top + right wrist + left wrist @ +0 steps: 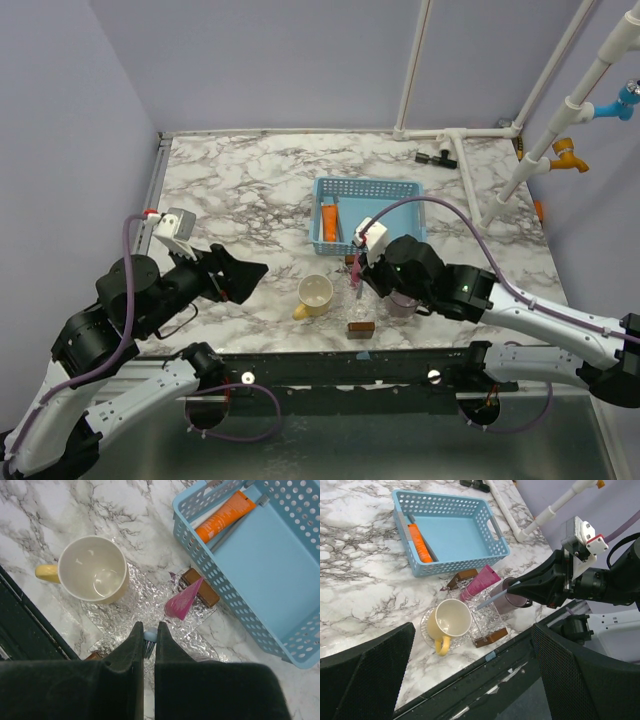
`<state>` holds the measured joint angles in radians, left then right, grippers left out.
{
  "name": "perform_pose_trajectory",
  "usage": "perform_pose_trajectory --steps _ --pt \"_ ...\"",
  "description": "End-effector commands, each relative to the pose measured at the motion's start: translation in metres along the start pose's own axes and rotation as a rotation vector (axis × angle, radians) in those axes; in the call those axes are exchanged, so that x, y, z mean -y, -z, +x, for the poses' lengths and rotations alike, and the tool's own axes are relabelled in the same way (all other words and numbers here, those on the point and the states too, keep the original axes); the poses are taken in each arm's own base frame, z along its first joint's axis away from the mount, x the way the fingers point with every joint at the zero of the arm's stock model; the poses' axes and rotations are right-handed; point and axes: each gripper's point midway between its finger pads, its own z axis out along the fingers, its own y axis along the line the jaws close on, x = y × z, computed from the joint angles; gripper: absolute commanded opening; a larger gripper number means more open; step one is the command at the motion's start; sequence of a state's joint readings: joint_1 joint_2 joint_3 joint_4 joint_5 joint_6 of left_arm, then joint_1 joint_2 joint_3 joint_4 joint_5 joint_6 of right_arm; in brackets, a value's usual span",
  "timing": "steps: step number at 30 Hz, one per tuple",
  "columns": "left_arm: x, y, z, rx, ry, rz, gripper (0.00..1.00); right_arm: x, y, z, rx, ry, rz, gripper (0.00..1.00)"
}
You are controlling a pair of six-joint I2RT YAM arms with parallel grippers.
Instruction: Prepare toiletry sets of a toothbrush and toothpaste on the tray
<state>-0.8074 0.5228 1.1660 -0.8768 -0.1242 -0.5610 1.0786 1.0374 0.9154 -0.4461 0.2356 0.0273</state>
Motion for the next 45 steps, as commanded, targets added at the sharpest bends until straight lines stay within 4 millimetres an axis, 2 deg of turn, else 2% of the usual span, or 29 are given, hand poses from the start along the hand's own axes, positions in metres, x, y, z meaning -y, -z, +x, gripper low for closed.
perform_pose_trajectory --steps 1,14,25,45 --pt "-0.005 0.006 -0.002 0.006 -0.005 -0.025 0.99 0.003 0.000 -0.006 0.049 -0.031 0.025 0.01" --pt "-0.003 0.005 -0.006 0.004 -0.025 -0.025 0.99 0.009 -0.003 0.004 0.057 -0.073 0.071 0.01" --pt "-0.001 0.005 -0.009 0.006 -0.035 -0.021 0.99 0.006 -0.009 0.006 0.058 -0.079 0.062 0.01" --pt "-0.002 0.001 -0.005 -0.007 -0.046 -0.024 0.99 0.006 -0.014 0.024 0.022 -0.081 0.074 0.01"
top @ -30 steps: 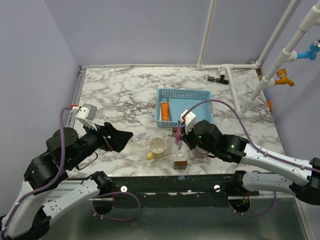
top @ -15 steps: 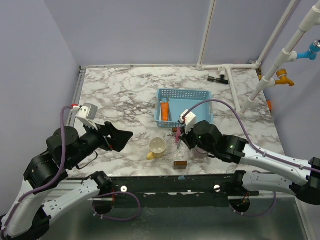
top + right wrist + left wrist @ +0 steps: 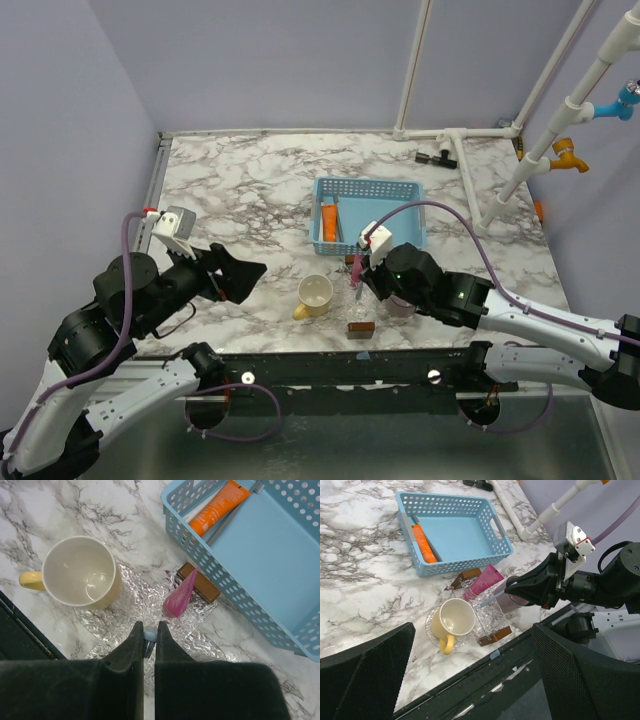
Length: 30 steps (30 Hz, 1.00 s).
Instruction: Prepare toiletry sets of a toothbrush and toothpaste on the tray
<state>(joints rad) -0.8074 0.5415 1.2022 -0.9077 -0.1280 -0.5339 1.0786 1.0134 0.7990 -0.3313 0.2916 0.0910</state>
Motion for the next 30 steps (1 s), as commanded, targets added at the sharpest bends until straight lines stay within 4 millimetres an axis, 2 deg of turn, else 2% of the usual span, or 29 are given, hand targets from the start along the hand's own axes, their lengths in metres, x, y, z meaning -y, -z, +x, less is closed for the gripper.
perform_pose_trajectory --steps 1,8,16,21,30 --pt "-0.002 -0.002 -0.002 0.001 -0.019 -0.015 0.99 0.001 -0.003 0.005 -0.004 -0.013 0.017 0.00" --pt "-0.002 -0.002 -0.002 0.003 -0.026 -0.016 0.99 -0.001 -0.007 0.008 -0.022 -0.005 0.012 0.01" --pt "-0.003 -0.001 0.000 -0.003 -0.027 -0.017 0.99 0.000 -0.012 0.004 -0.022 0.008 0.025 0.11" --pt "-0.005 0.000 0.001 0.001 -0.021 -0.020 0.99 0.000 -0.015 0.001 -0.020 0.017 0.028 0.12" --pt "-0.006 -0.001 0.002 0.000 -0.022 -0.022 0.99 0.002 -0.018 -0.005 -0.012 0.027 0.042 0.22"
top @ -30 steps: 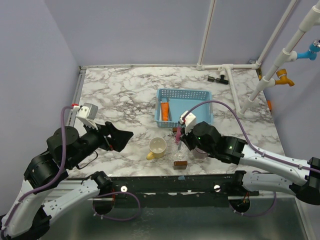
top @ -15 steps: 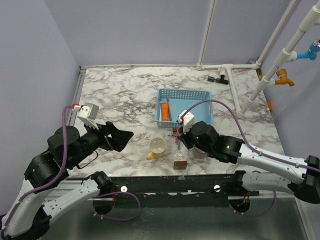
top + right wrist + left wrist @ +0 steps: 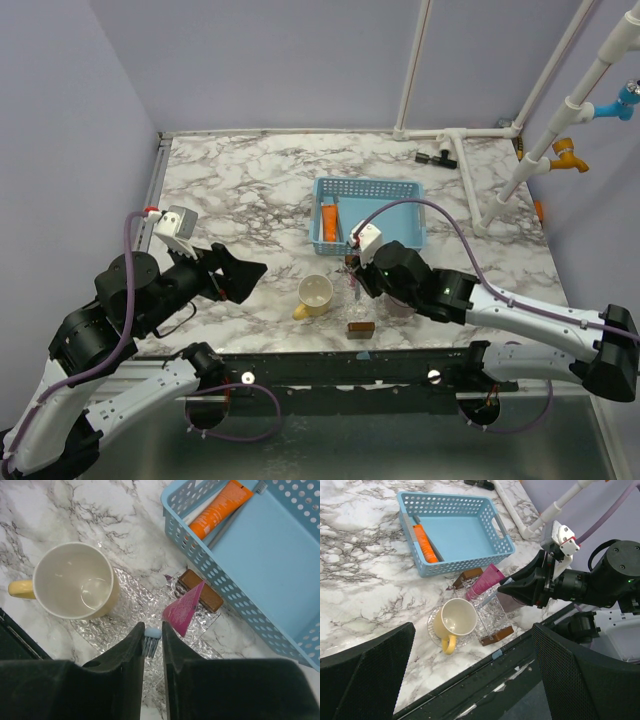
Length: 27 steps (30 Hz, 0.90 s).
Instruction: Prepare toiletry sets of a toothbrush and toothpaste on the tray
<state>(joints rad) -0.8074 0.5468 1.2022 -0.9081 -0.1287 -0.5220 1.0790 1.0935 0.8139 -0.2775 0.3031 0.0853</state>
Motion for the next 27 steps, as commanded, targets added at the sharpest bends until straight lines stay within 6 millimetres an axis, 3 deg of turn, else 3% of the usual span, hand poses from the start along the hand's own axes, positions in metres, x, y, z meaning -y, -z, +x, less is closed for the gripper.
perform_pose_trajectory --steps 1,3,12,21,27 --pt "-0.005 0.000 0.001 0.003 -0.010 -0.019 0.99 0.005 0.000 -0.005 0.000 0.017 0.032 0.25" --pt "-0.004 0.000 0.001 0.004 -0.011 -0.017 0.99 0.006 0.000 -0.007 0.004 0.017 0.039 0.30" --pt "-0.005 -0.002 0.003 0.002 -0.016 -0.020 0.99 0.010 0.004 -0.027 0.045 0.026 0.055 0.36" --pt "-0.006 -0.003 -0.001 0.015 -0.030 -0.024 0.99 0.021 0.024 -0.089 0.160 0.018 0.099 0.45" --pt "-0.008 -0.003 0.001 0.008 -0.043 -0.033 0.99 0.041 0.031 -0.122 0.166 -0.039 0.231 0.52"
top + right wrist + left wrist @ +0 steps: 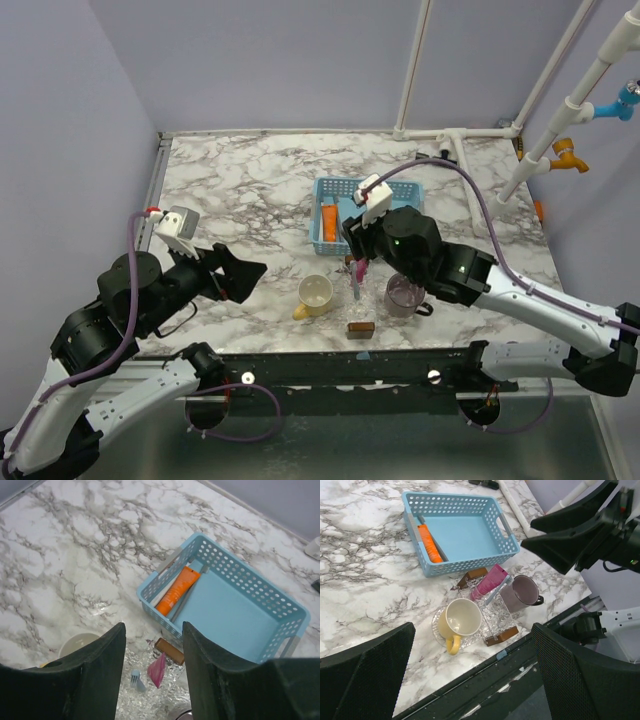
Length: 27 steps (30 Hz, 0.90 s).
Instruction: Prepare toiletry sets of a toothbrush and toothpaste on the tray
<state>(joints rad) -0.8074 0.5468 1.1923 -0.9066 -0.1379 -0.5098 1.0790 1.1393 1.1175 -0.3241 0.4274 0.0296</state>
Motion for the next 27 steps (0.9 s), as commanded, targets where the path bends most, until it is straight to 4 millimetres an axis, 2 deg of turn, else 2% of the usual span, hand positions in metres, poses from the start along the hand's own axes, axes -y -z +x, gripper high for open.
perform_pose_trajectory --steps 1,4,9,12,17,19,23,27 --pt "-0.005 -0.001 -0.001 0.008 -0.034 -0.022 0.99 0.020 -0.003 -0.010 -0.050 -0.007 0.140 0.54" --pt "-0.009 -0.003 0.002 0.003 -0.058 -0.032 0.99 0.023 -0.011 -0.015 -0.094 -0.023 0.193 0.58" --pt "-0.016 -0.009 0.002 0.013 -0.130 -0.052 0.99 0.033 -0.036 -0.007 -0.231 -0.126 0.249 0.61" --pt "-0.022 -0.014 0.004 0.022 -0.179 -0.069 0.99 0.047 -0.057 0.013 -0.328 -0.210 0.259 0.61" --pt "-0.029 -0.022 0.002 0.036 -0.238 -0.096 0.99 0.063 -0.090 0.045 -0.387 -0.263 0.257 0.60" --pt "-0.030 -0.024 0.003 0.022 -0.268 -0.099 0.99 0.066 -0.103 0.061 -0.425 -0.299 0.260 0.60" --pt "-0.031 -0.024 -0.004 0.037 -0.294 -0.113 0.99 0.062 -0.126 0.082 -0.471 -0.358 0.223 0.57" --pt "-0.026 -0.022 -0.006 0.069 -0.306 -0.078 0.99 0.067 -0.142 0.112 -0.540 -0.397 0.235 0.47"
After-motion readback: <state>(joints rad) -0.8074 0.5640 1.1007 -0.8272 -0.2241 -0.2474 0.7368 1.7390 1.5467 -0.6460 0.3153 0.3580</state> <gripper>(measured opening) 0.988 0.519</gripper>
